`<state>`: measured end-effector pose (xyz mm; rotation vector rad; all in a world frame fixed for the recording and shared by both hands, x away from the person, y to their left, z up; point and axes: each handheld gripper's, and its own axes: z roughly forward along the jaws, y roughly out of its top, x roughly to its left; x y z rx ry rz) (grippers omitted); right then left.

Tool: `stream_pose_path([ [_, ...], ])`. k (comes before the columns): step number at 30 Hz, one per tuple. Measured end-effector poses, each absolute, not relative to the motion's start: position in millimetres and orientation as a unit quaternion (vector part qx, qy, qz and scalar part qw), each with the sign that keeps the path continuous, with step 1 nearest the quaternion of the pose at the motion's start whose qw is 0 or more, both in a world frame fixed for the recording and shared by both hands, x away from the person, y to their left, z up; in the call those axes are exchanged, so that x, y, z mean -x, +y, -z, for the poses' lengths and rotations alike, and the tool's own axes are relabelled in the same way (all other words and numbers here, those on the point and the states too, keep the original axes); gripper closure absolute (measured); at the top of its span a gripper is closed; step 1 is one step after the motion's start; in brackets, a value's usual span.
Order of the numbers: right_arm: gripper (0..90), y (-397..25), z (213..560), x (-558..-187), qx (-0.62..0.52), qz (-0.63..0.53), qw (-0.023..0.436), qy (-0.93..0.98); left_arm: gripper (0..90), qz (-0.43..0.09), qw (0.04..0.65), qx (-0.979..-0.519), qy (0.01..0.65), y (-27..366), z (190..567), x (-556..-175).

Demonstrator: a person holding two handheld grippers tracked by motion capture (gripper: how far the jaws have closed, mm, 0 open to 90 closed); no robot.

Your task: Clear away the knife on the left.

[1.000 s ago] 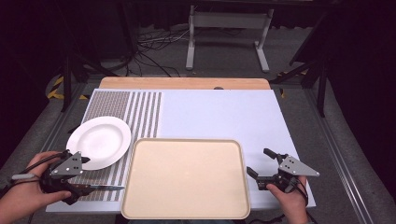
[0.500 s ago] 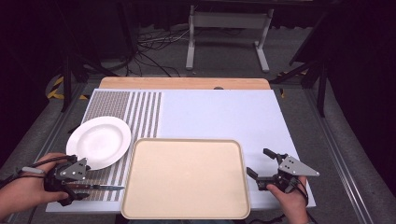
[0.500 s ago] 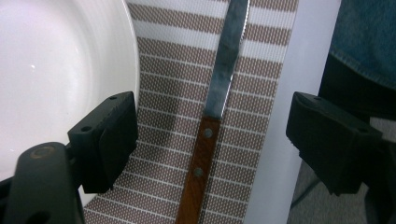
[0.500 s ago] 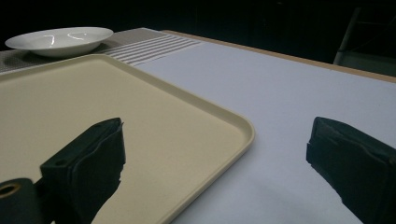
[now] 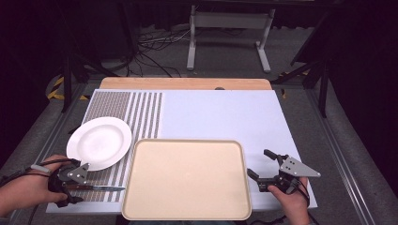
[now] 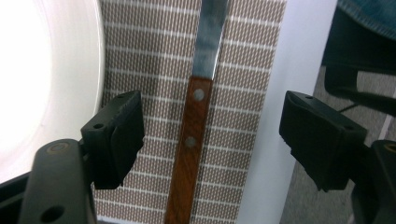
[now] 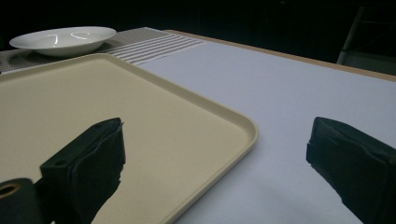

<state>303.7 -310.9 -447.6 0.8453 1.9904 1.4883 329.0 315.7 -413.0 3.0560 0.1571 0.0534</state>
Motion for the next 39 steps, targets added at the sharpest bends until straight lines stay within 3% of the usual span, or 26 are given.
stream_pose_path([
  [3,5.0,-310.9,447.8,-303.8,-0.312,-0.548,0.254,0.734,30.0,-0.016,0.028,-0.998,0.049,315.5,415.1,-331.6],
  [10,5.1,-310.4,448.2,-303.3,-0.312,-0.548,0.25,0.735,57.8,-0.021,0.012,-0.998,0.057,311.9,413.1,-335.3],
  [17,5.7,-310.3,448.6,-302.9,-0.309,-0.547,0.246,0.738,74.6,-0.017,-0.021,-0.999,0.043,304.0,423.7,-337.3],
  [34,6.1,-310.4,449.0,-302.3,-0.305,-0.549,0.244,0.739,77.6,-0.015,-0.025,-1.0,0.01,303.3,425.1,-337.3],
  [37,6.6,-310.1,448.8,-302.2,-0.305,-0.548,0.245,0.74,77.9,-0.029,-0.062,-0.998,0.015,298.1,422.8,-333.3],
  [39,6.6,-309.9,448.8,-302.1,-0.305,-0.547,0.245,0.74,77.9,-0.024,-0.051,-0.998,0.014,298.6,422.0,-333.8],
])
